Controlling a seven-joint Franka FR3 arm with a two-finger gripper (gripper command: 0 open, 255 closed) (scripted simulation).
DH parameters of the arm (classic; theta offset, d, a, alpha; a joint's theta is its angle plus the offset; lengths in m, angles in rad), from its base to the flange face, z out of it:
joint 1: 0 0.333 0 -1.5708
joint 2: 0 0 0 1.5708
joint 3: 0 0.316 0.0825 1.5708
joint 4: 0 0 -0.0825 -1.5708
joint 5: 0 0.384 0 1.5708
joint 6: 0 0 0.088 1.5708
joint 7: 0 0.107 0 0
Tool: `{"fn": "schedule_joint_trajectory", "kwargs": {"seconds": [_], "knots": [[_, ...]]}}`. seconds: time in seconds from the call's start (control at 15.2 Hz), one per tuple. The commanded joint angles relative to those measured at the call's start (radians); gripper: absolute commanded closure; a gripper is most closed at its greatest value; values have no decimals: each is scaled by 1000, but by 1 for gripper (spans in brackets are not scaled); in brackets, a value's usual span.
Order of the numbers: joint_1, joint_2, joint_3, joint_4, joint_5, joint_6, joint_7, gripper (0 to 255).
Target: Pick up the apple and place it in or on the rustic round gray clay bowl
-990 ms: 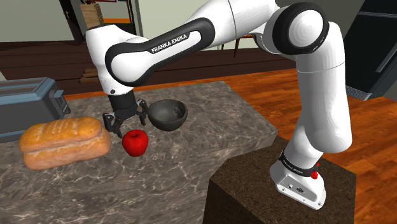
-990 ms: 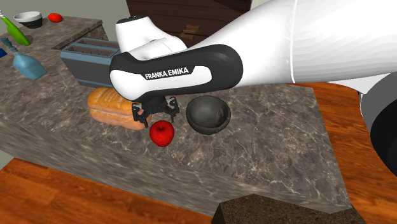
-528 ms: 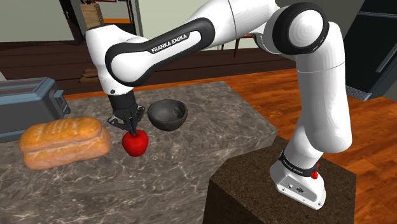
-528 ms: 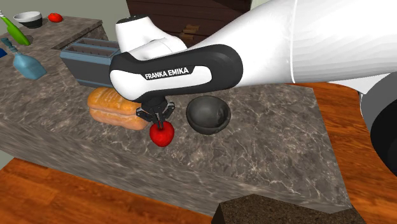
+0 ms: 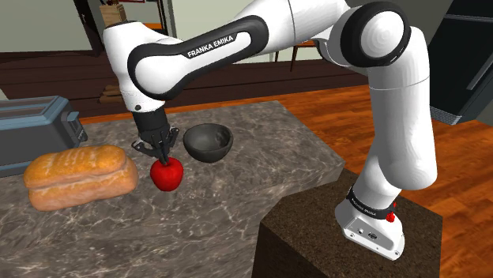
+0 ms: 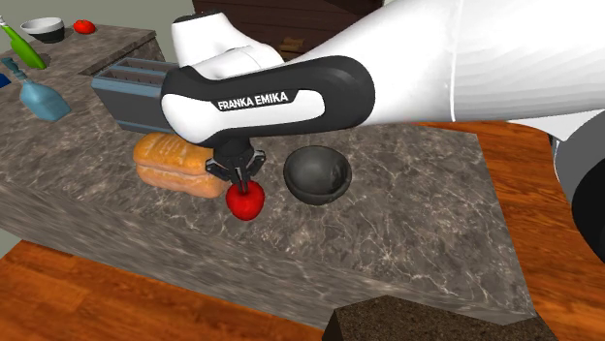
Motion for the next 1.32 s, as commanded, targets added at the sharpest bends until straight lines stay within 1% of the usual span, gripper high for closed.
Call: {"fn": "schedule_joint_trajectory", "kwargs": {"seconds": [0.0,0.66,1.25], "knots": [[0,-8,2,16,4,-23,-1,255],[6,-26,9,125,13,-148,-3,255],[21,-20,12,257,12,-273,-1,255]]}}
